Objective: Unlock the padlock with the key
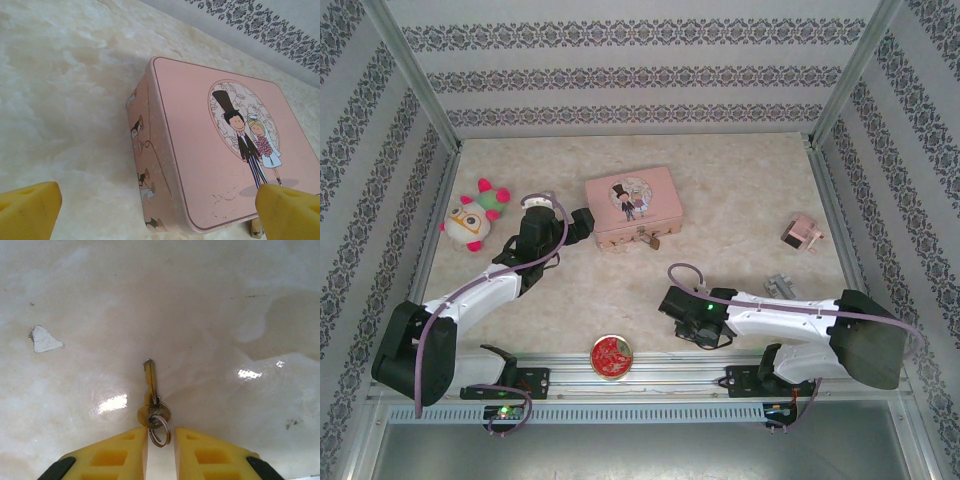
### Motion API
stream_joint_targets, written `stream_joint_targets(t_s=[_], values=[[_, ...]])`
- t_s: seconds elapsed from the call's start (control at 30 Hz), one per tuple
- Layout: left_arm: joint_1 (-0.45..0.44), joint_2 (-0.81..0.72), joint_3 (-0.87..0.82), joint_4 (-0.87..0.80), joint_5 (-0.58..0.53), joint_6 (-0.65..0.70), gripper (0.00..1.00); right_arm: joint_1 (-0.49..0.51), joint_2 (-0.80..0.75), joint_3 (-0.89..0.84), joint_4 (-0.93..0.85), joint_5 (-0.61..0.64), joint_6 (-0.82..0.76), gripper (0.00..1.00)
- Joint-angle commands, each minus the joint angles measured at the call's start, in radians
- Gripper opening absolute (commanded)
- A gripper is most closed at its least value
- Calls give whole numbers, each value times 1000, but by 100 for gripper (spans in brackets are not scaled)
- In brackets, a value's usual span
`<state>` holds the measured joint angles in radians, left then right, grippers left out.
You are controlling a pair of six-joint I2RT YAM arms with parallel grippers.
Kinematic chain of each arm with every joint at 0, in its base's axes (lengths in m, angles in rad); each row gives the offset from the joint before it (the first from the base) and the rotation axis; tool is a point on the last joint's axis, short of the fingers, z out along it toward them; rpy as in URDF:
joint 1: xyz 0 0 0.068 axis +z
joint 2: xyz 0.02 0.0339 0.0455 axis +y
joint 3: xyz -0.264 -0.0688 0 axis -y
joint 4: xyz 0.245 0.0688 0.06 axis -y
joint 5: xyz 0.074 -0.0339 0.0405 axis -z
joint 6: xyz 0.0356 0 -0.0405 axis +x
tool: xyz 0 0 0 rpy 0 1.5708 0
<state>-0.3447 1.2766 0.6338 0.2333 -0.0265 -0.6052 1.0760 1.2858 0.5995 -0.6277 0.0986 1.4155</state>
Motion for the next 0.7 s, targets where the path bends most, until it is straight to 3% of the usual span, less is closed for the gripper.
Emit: stream_joint_targets(t_s=[0.0, 0.37, 0.67], values=[[15, -12, -6, 37, 6, 18, 99, -1, -14, -3, -28, 23, 9, 22], [18, -9, -9, 35, 8, 16, 99, -23, 21, 10, 15, 27, -18, 22], [21, -17, -11, 31, 4, 16, 99, -37, 11, -6, 4, 29, -29, 9]])
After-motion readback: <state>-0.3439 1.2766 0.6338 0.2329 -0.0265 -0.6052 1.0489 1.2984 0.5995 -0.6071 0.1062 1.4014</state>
